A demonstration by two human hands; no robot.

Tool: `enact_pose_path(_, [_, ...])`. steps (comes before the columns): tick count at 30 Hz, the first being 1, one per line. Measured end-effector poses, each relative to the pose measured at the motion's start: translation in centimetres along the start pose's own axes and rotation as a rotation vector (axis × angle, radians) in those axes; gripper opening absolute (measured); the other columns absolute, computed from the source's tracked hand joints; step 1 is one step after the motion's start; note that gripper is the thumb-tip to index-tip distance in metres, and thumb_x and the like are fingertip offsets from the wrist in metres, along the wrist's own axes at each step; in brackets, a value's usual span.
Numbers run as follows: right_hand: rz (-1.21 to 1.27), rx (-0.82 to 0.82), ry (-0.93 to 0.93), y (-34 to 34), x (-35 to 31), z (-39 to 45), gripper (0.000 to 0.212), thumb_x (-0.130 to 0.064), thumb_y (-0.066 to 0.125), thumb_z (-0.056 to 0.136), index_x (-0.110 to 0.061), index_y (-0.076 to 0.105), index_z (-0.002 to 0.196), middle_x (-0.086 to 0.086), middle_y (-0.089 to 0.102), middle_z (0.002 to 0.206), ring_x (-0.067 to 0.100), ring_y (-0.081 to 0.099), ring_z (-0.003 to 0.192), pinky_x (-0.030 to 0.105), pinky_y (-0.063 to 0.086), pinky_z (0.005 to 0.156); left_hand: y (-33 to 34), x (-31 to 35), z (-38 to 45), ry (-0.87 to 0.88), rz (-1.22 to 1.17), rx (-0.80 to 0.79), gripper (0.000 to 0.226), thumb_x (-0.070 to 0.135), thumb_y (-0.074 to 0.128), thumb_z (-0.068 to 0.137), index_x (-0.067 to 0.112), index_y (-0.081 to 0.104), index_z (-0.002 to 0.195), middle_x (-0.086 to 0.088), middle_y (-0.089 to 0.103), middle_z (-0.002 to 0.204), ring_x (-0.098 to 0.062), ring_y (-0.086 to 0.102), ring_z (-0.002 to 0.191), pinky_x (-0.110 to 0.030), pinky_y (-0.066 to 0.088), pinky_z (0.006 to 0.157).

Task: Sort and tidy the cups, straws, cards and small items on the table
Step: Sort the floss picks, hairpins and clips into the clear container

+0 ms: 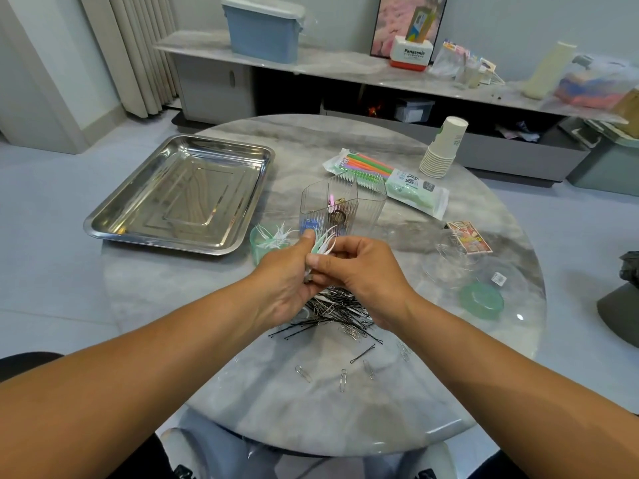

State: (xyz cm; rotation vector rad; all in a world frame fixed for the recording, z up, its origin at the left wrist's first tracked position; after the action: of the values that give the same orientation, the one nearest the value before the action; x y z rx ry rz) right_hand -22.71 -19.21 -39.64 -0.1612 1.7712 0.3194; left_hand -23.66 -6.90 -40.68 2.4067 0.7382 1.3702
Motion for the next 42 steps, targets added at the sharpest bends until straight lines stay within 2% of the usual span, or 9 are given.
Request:
enact_pose_path(5, [-0.024, 0.011, 0.020, -0.2, 0.1, 0.2, 0.020, -0.003, 0.079, 0.084, 0.010, 0.065, 0.091, 0.019, 0.066, 0.077, 0.016, 0.068, 0.060, 0.022, 0.061, 0.063, 0.3, 0.3, -0.1, -0.011, 0.056, 0.017, 0.036, 0.033, 0.048, 0.106, -0.002, 0.058, 0.110, -0.011, 0.063, 0.065, -0.013, 0.050, 0.048, -0.023, 0.049, 0.043])
enact_pose_path(9, [0.026, -0.023, 0.036, -0.4, -0.4, 0.4, 0.009, -0.002, 0.077, 0.085, 0.001, 0.069, 0.087, 0.014, 0.071, 0.075, 0.016, 0.069, 0.061, 0.022, 0.061, 0.064, 0.3, 0.8, -0.1, 0.052, 0.226, -0.021, 0.047, 0.044, 0.047, 0.105, 0.002, 0.063, 0.115, -0.012, 0.066, 0.079, -0.014, 0.058, 0.052, -0.031, 0.059, 0.060])
enact_pose_path(15, [0.213, 0.129, 0.077, -2.2, -2.3, 0.8, 0.027, -0.003, 0.075, 0.085, 0.014, 0.066, 0.104, 0.016, 0.070, 0.081, 0.015, 0.067, 0.064, 0.019, 0.059, 0.061, -1.6, 3.8, 0.3, 0.595, 0.785, 0.120, 0.025, 0.046, 0.056, 0.100, 0.027, 0.059, 0.116, 0.003, 0.067, 0.114, -0.012, 0.067, 0.100, -0.038, 0.057, 0.094])
enact_pose_path(19, [0.206, 0.187, 0.086, -3.5, -3.0, 0.6, 0.022, -0.006, 0.075, 0.086, 0.010, 0.068, 0.100, 0.013, 0.069, 0.077, 0.015, 0.065, 0.063, 0.020, 0.059, 0.058, -4.6, 5.8, 1.9, 0.716, 1.553, 0.383, 0.091, 0.064, 0.078, 0.072, 0.033, 0.036, 0.148, 0.006, 0.050, 0.145, -0.023, 0.044, 0.135, -0.048, 0.033, 0.113])
enact_pose_path(23, [0.152, 0.222, 0.081, -3.7, -3.0, 0.6, 0.032, -0.013, 0.078, 0.086, 0.008, 0.068, 0.107, 0.009, 0.068, 0.077, 0.010, 0.062, 0.062, 0.018, 0.054, 0.052, -5.9, 4.3, 3.4, 0.558, 1.801, 0.306, 0.116, 0.082, 0.073, 0.058, 0.033, 0.028, 0.154, 0.003, 0.046, 0.154, -0.023, 0.036, 0.145, -0.052, 0.010, 0.123])
enact_pose_path(29, [0.295, 0.223, 0.156, -4.2, -2.4, 0.9, 0.020, -0.011, 0.077, 0.086, 0.002, 0.071, 0.101, 0.009, 0.069, 0.074, 0.012, 0.063, 0.060, 0.018, 0.057, 0.054, -6.1, 3.2, 4.3, 0.644, 1.692, 0.307, 0.086, 0.052, 0.081, 0.077, 0.027, 0.042, 0.149, 0.001, 0.055, 0.144, -0.023, 0.047, 0.137, -0.048, 0.017, 0.122])
enact_pose_path(33, [0.391, 0.240, 0.173, -4.5, -2.4, 1.1, 0.025, -0.010, 0.077, 0.086, 0.004, 0.070, 0.106, 0.008, 0.069, 0.072, 0.010, 0.065, 0.059, 0.018, 0.058, 0.055, -4.5, 3.5, 3.4, 0.737, 1.531, 0.195, 0.092, 0.026, 0.083, 0.074, 0.036, 0.032, 0.150, 0.002, 0.043, 0.137, -0.019, 0.053, 0.110, -0.032, 0.043, 0.086])
enact_pose_path(36, [0.408, 0.222, 0.155, -4.3, -2.6, 1.2, 0.019, -0.010, 0.077, 0.086, 0.001, 0.071, 0.100, 0.007, 0.070, 0.072, 0.011, 0.065, 0.061, 0.019, 0.059, 0.058, -3.1, 3.7, 2.7, 0.888, 1.700, 0.165, 0.113, 0.027, 0.088, 0.068, 0.040, 0.016, 0.153, 0.007, 0.048, 0.130, -0.018, 0.051, 0.108, -0.037, 0.040, 0.098])
enact_pose_path(42, [0.191, 0.277, 0.005, -3.0, -2.4, 1.2, 0.025, -0.015, 0.081, 0.084, 0.003, 0.074, 0.100, 0.005, 0.071, 0.075, 0.008, 0.064, 0.061, 0.019, 0.053, 0.053, -2.3, 2.6, 1.8, 0.764, 1.377, -0.076, 0.084, 0.022, 0.083, 0.072, 0.033, 0.043, 0.144, 0.009, 0.040, 0.126, -0.012, 0.046, 0.119, -0.030, 0.042, 0.103])
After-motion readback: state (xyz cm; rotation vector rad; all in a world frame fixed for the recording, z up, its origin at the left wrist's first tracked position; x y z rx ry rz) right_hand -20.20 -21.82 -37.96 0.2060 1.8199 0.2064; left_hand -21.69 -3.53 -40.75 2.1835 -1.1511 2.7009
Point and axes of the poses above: each hand's wrist, its own z-axis towards the middle knuckle, its own y-axis out of the palm, x = y × z, the point moved 1 cm from there along z, towards the middle knuckle
